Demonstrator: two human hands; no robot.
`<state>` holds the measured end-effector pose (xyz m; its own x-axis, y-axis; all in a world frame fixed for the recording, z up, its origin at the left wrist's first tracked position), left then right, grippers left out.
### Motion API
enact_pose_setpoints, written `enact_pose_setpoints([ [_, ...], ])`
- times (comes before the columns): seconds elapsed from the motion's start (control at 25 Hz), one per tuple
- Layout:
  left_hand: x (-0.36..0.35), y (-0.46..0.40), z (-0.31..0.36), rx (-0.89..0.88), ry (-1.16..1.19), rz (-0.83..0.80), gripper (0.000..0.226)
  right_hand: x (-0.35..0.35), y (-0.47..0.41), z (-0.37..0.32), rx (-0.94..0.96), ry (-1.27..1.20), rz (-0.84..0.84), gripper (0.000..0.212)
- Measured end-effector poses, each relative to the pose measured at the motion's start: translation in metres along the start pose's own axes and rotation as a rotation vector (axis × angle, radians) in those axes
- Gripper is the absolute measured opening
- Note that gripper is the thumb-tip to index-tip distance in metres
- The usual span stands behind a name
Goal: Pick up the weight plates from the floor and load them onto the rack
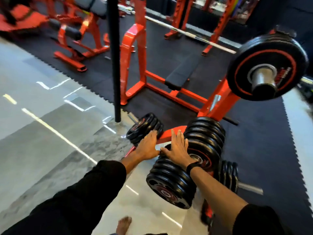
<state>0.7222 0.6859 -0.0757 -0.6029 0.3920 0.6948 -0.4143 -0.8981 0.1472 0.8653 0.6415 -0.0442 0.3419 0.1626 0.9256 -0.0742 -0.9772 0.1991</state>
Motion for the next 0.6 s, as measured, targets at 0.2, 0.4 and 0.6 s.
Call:
enact_pose_setpoints([
  [0.2, 0.047, 0.127, -0.072, 0.345, 0.113, 0.326, 0.086, -0.036, 0.01, -0.067, 0.242, 0.013, -0.142, 0.093],
  [0.4, 0.051, 0.296, -0.138, 0.732, 0.14, 0.51, 0.097, -0.112, 0.061, -0.167, 0.614, 0.062, -0.344, 0.095],
  [0.6, 0.065, 0.433, -0.163, 0.95, 0.157, 0.798, 0.101, -0.163, 0.14, -0.266, 0.9, 0.097, -0.526, 0.095],
])
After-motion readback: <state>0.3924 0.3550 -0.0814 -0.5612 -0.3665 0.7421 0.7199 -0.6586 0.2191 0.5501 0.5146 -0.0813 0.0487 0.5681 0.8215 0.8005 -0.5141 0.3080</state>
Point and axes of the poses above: each hand's wrist, its own y-axis away from the middle knuckle, its own x-axis out of the back of the hand, z = x × y, the point moved 4 cm from there along -y, towards the middle knuckle, and after that the axes turned 2 degrees about y, right-handed, at the moved point
